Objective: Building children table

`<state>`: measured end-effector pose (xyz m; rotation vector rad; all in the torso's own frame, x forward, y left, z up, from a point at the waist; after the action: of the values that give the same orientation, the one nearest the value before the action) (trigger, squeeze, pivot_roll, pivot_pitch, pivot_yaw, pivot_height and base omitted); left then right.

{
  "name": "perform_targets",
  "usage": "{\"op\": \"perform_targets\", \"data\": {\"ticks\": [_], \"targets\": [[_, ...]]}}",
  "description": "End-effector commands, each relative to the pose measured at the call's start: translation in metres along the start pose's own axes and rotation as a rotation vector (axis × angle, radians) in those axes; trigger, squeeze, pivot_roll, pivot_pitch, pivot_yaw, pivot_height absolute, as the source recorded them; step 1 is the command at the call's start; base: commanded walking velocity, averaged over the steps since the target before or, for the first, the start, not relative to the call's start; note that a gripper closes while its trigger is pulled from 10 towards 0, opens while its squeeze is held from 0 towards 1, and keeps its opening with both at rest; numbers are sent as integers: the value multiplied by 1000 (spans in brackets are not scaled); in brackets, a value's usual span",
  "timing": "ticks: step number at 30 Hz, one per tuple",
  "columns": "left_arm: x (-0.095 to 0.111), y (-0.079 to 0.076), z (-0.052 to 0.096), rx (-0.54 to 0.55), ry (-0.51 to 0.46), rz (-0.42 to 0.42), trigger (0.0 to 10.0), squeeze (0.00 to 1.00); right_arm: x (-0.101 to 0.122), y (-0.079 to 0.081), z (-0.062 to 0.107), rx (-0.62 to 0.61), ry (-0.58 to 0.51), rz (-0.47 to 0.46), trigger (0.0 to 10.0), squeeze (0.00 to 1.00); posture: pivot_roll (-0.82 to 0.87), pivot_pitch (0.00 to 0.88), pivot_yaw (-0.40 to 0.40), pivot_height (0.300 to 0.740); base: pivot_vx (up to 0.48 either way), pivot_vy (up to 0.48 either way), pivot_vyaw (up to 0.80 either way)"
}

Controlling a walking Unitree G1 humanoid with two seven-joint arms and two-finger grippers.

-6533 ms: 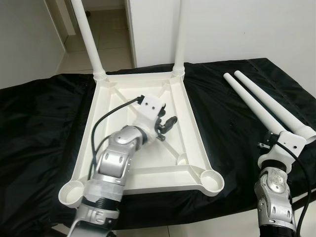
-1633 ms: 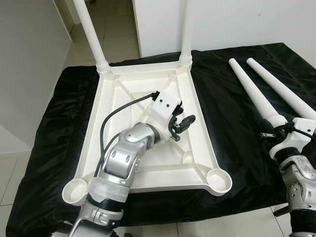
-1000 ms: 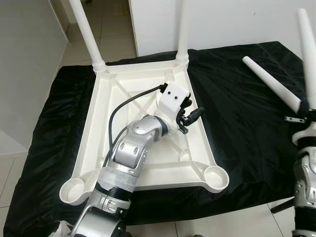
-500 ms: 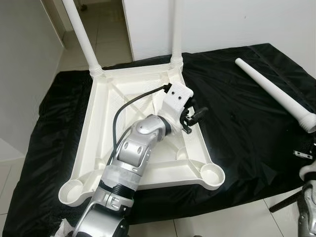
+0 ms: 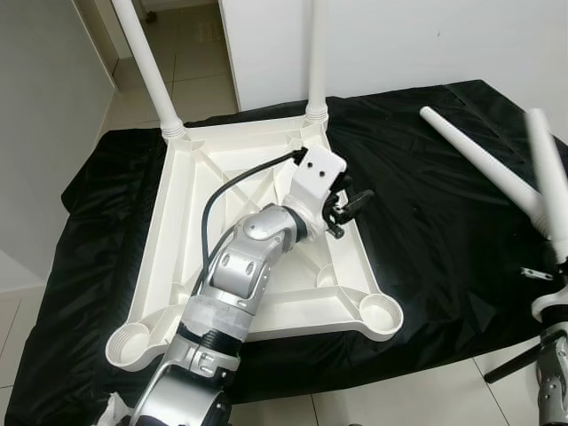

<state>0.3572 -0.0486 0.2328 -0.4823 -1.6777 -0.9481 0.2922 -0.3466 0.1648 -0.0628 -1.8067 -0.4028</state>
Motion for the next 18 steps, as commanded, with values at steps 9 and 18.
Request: {"op": "perform_targets", "data": {"ticks": [9,18], "targets": [[0,14,2,101,13,-9,10000,0,-14,1,4,49,85,-230,10000,0,-179,33,76,740,0,0,0],[-1,9,1,97,13,-7,10000,0,-6,51,15,300,107,-375,10000,0,-187,37,65,740,0,0,0]]}}
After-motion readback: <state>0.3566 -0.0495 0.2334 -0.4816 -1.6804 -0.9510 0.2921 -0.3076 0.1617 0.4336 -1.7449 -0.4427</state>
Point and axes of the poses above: a point about 5 cm out from each wrist's last joint towards the gripper, its own z axis pointing back from the gripper into the wrist, its own x axis along the axis of the wrist's last joint, y = z × x, the point moved 6 cm from there along -z, pointing out of the wrist towards the gripper, and after that the axes turned 15 degrees about -z, right-handed, at the moved point
